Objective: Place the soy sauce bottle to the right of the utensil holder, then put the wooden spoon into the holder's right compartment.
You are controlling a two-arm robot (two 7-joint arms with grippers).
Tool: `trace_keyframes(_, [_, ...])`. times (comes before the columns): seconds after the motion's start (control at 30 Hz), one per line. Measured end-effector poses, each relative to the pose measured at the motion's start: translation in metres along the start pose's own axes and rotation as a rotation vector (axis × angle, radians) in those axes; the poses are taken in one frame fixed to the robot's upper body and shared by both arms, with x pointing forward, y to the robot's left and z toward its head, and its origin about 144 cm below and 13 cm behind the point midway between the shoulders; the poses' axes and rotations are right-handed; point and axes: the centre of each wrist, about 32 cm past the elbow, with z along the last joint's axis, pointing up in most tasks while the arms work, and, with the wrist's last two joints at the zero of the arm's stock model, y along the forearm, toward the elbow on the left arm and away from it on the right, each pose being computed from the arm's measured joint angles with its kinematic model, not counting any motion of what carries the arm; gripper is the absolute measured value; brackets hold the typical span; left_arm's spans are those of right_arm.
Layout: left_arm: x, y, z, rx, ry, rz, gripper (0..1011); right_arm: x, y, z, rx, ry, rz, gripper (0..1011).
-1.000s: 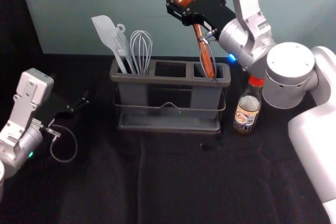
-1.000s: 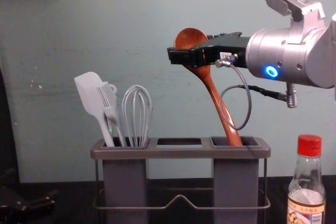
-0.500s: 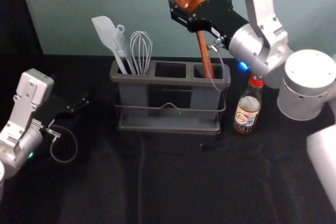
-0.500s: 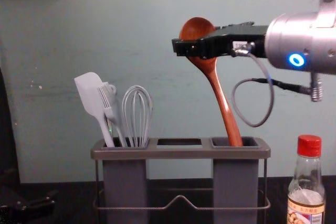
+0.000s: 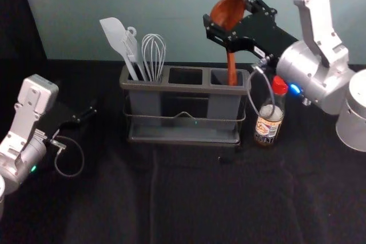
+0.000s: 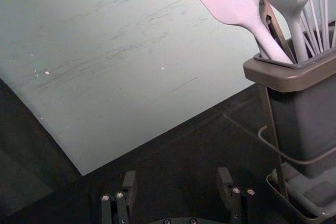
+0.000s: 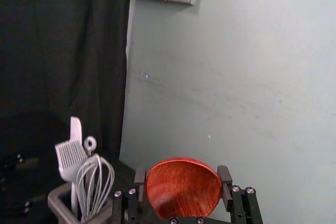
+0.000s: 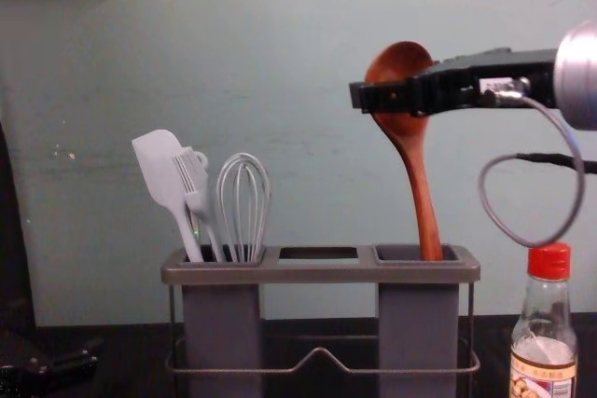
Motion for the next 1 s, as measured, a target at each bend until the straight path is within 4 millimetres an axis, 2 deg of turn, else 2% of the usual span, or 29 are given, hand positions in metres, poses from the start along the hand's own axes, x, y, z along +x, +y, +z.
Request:
trace_keyframes(0.27, [0.0, 0.0, 0.0, 0.0, 0.0, 0.0, 1005, 0.005, -0.009, -0.007, -0.05, 0.029, 0.005, 836])
trace_keyframes(0.63, [0.0, 0.0, 0.0, 0.0, 0.0, 0.0, 1005, 0.005, 0.004, -0.028, -0.093, 0.069, 0.017, 836])
trace_keyframes(1.0, [0.0, 0.0, 0.0, 0.0, 0.0, 0.0, 1005, 0.002, 0.006, -0.037, -0.103, 0.088, 0.009, 836])
